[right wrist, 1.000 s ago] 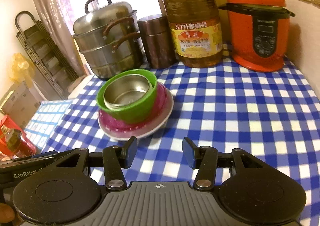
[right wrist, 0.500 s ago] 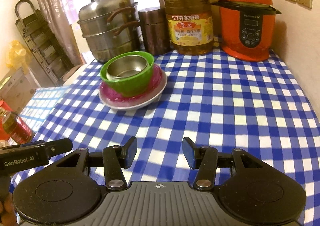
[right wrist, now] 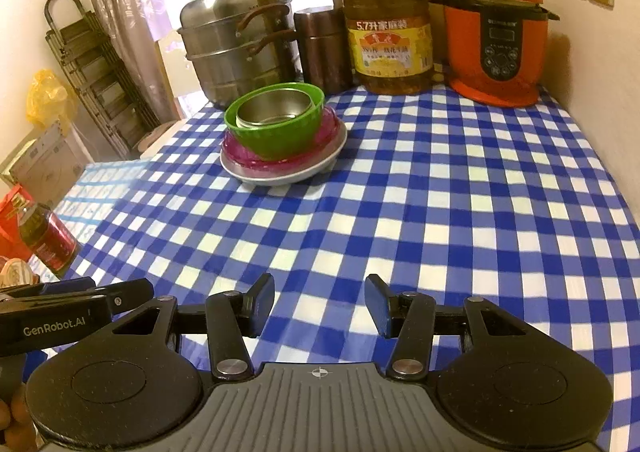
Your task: Organize plates and bowls
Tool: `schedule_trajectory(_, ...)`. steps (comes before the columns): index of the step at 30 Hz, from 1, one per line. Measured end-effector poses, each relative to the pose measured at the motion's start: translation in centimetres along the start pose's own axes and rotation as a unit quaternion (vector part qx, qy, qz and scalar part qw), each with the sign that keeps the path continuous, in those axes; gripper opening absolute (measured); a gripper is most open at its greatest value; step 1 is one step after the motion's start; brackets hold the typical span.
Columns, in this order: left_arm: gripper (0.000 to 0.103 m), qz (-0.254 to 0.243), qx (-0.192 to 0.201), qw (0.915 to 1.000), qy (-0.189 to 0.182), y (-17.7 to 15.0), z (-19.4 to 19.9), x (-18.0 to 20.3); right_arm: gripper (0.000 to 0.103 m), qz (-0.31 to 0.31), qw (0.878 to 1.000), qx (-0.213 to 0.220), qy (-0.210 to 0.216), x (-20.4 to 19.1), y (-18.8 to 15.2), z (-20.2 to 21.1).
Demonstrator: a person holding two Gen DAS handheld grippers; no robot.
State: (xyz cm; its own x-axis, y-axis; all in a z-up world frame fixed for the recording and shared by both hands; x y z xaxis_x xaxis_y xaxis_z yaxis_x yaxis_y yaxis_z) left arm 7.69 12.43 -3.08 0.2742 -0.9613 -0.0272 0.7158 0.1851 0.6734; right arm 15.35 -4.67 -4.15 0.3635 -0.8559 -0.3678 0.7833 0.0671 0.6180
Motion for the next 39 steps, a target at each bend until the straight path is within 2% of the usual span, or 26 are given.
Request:
schedule_trajectory(8, 0.078, -0.013, 0.001, 0.9999, -0.005, -0.38, 0.37, 1.11, 0.050, 0.001, 1.000, -0.001, -0.005, 0.34, -0.40, 0.15)
schedule_trajectory(39, 0.078, -0.011, 0.007, 0.9999, -0.009, -0.10, 0.65, 1.17, 0.050, 0.003, 1.000, -0.004, -0.007, 0.49, -0.62, -0.11)
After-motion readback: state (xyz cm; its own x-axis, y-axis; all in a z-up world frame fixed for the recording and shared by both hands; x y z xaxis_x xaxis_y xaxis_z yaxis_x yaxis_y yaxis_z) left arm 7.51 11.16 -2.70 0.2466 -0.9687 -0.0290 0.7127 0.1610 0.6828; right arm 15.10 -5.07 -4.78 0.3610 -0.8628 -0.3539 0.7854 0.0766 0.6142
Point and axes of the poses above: each gripper's, at about its wrist camera, not at the fingertips, and z roughly against the way its jaws point, x to its right, y to its top, the point moved 3 cm from there along -z, roughly the way its jaws point, and after that the axes turned 11 degrees about -z, right-handed, at the moved point
